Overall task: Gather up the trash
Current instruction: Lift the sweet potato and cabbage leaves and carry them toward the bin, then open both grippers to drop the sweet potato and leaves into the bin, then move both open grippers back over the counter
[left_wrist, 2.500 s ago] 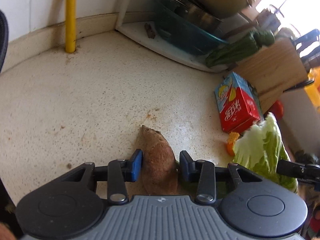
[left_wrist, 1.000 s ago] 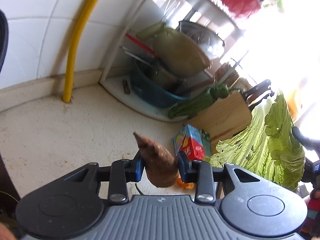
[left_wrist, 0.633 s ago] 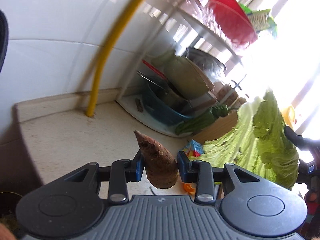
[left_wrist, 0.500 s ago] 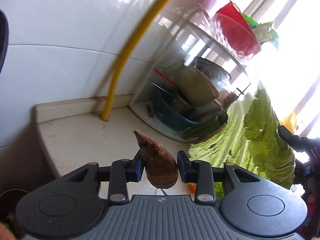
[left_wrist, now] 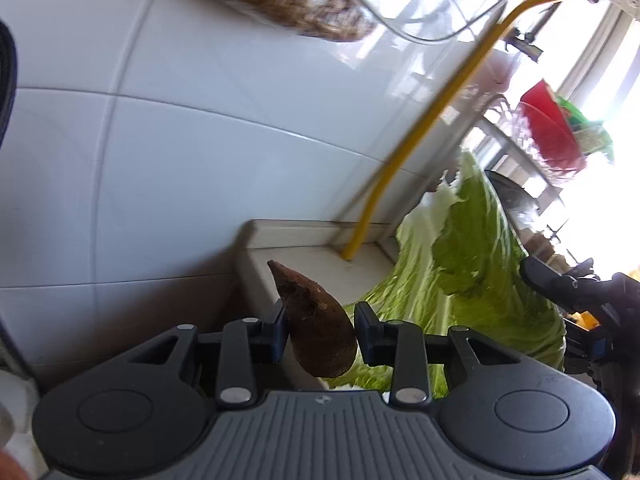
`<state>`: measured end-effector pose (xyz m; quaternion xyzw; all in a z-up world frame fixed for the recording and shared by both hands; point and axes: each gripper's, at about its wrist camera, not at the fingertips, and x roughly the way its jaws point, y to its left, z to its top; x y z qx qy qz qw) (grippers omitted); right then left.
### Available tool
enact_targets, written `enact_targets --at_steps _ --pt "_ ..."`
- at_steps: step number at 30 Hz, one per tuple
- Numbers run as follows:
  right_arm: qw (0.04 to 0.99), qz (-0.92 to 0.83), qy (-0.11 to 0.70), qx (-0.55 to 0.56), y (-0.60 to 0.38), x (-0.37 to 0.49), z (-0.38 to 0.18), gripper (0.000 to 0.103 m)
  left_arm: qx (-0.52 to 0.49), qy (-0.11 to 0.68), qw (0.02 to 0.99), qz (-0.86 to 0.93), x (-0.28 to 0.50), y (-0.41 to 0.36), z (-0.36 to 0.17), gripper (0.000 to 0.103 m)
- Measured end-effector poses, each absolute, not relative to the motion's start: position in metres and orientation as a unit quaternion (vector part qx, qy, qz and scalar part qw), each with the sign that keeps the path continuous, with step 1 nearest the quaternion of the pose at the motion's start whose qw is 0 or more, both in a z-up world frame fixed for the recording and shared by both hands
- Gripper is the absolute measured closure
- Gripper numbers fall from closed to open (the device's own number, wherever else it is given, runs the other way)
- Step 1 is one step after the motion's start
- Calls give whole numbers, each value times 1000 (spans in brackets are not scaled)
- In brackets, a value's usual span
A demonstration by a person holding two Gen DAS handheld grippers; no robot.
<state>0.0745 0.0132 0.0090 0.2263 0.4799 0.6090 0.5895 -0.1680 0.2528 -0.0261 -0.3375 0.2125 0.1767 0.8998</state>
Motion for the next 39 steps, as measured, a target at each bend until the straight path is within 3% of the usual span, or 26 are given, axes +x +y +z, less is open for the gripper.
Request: enact_targets --at_steps 4,9,12,16,18,23,27,35,39 --pt "590 595 511 194 47 56 -25 82 -336 236 889 205 -177 266 -46 70" --pt "592 568 549 159 83 47 -69 65 -332 281 870 234 -173 282 -82 70" --pt "610 549 553 140 95 47 -88 62 -326 306 858 253 -169 289 -101 62" --pt "607 534 568 154 91 48 -101 59 -332 325 845 264 -171 292 -120 62" --pt "609 536 565 150 82 45 -96 52 -340 326 843 258 -175 290 -123 62" --pt "621 533 554 151 42 43 -62 50 -347 325 849 232 -182 279 -114 62" --pt "670 510 518 154 -8 46 -28 41 -324 310 875 181 -172 257 -92 61" --pt "821 368 427 93 -111 44 4 37 -264 308 912 59 -115 207 -63 60" --pt "850 310 421 60 -147 43 -2 37 -254 326 911 0 -86 177 -63 59"
